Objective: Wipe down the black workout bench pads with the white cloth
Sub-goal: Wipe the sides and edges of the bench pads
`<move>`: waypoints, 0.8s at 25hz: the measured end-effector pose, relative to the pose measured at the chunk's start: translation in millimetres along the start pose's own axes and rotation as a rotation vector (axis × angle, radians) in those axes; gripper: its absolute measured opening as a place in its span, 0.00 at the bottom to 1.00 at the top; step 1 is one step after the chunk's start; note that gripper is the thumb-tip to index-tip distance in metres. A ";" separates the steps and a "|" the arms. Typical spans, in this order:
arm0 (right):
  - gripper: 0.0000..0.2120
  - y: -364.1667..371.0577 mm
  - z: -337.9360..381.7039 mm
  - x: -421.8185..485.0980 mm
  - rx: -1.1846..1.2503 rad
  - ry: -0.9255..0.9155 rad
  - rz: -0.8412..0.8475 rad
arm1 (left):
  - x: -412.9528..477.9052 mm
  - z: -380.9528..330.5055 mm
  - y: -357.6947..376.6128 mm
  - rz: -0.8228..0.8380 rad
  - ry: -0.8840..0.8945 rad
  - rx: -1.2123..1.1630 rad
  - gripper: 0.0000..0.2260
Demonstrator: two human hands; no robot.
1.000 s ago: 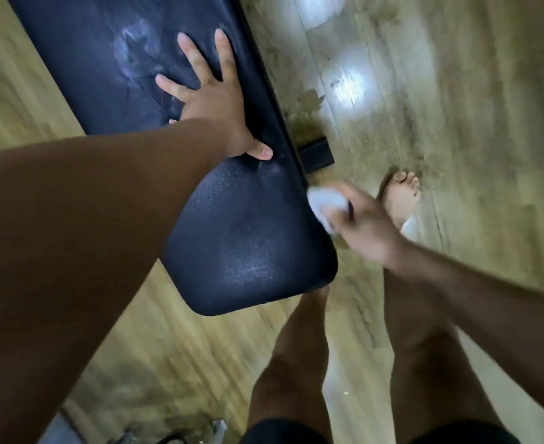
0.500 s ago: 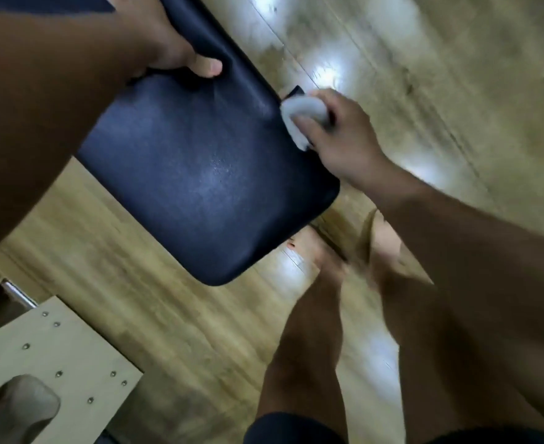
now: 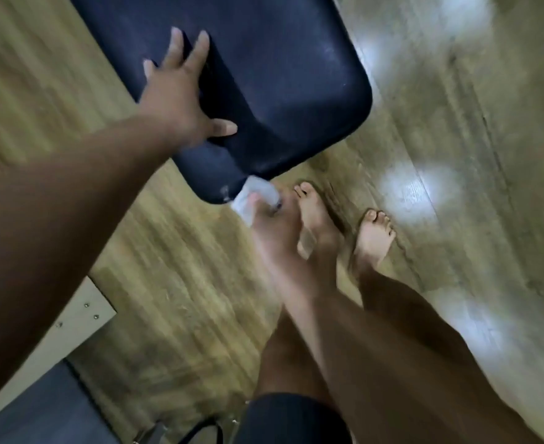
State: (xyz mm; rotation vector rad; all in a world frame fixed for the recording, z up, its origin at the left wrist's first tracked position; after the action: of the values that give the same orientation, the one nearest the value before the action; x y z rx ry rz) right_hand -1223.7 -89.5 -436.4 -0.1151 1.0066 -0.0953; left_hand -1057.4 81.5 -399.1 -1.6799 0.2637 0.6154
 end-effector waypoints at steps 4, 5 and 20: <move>0.04 -103.9 57.3 87.2 0.368 -0.171 -0.395 | -9.4 7.3 19.1 -0.007 -0.027 0.034 0.49; 0.05 -108.9 74.9 93.9 0.389 -0.254 -0.450 | -7.9 8.9 15.9 -0.039 -0.021 0.043 0.49; 0.06 135.1 21.9 -39.8 -0.242 -0.245 0.408 | -25.6 66.0 -12.5 -0.046 -0.007 -0.743 0.32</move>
State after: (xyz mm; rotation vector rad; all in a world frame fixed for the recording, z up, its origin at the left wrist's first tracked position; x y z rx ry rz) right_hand -1222.7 50.7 -410.5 -0.1363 0.7769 0.4057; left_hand -1088.9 143.5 -381.1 -2.3848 -0.0238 0.7353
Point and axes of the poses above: each hand's wrist, its own x-axis towards the middle knuckle, its own y-axis out of the palm, z = x × y, the point moved 8 cm from there along x, towards the middle knuckle, and after that the axes turned 3 degrees about -z, right-handed, at the moved point
